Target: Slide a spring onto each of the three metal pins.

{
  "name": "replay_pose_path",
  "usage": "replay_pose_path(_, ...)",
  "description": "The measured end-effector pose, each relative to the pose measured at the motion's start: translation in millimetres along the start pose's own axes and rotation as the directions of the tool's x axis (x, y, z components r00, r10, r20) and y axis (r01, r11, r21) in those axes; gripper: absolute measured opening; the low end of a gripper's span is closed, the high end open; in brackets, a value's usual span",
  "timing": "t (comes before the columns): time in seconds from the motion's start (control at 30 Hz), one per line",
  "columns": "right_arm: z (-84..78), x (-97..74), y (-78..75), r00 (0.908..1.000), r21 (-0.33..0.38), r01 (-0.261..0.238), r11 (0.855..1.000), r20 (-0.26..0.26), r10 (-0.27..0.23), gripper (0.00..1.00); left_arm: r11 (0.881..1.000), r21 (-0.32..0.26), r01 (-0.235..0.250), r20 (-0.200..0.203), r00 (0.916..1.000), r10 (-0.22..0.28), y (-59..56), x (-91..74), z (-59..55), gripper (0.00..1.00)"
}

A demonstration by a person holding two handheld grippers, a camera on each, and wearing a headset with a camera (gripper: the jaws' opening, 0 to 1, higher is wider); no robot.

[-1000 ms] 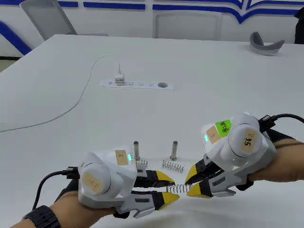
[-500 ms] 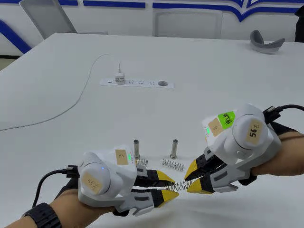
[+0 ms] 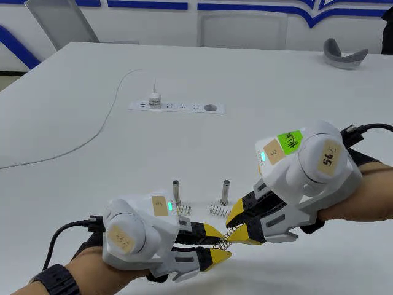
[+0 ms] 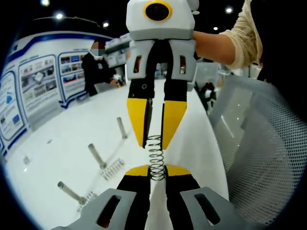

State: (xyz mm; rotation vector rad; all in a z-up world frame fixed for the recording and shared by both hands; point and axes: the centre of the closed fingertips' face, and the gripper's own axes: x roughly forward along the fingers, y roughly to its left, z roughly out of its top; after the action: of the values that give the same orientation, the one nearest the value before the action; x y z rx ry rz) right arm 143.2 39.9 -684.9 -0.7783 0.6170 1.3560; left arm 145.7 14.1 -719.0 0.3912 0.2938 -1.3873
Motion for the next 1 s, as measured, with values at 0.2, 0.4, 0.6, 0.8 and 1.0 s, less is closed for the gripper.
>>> replay_pose_path(0.2, 5.2, 1.0, 0.5, 0.9999, 0.000, 0.000, 1.000, 0.013, 0.000, 0.10, 1.000, -0.001, 0.001, 0.005, 1.0000, -0.001, -0.8, 0.8, 1.1, 0.11)
replay_pose_path(0.4, 2.2, 1.6, 0.9, 0.9999, 0.030, -0.001, 1.000, 0.011, 0.000, 0.15, 1.000, 0.003, 0.004, 0.011, 0.9999, -0.004, -1.7, 1.3, 1.8, 0.11)
replay_pose_path(0.6, -4.9, 0.2, 2.1, 0.9999, 0.059, 0.006, 0.998, 0.015, -0.007, 0.15, 1.000, 0.003, 0.001, 0.018, 0.9998, -0.001, -1.6, 1.0, 2.7, 0.10)
replay_pose_path(0.8, -5.3, -0.4, 1.0, 0.9991, 0.092, 0.011, 0.996, 0.040, -0.015, 0.14, 1.000, 0.004, 0.000, 0.023, 0.9997, 0.000, -1.8, 1.0, 4.4, 0.11)
replay_pose_path(1.0, -2.4, -1.0, 0.6, 0.9984, 0.104, 0.009, 0.994, 0.054, -0.015, 0.12, 1.000, 0.001, -0.006, 0.033, 0.9994, 0.006, -0.2, 0.2, 7.2, 0.11)
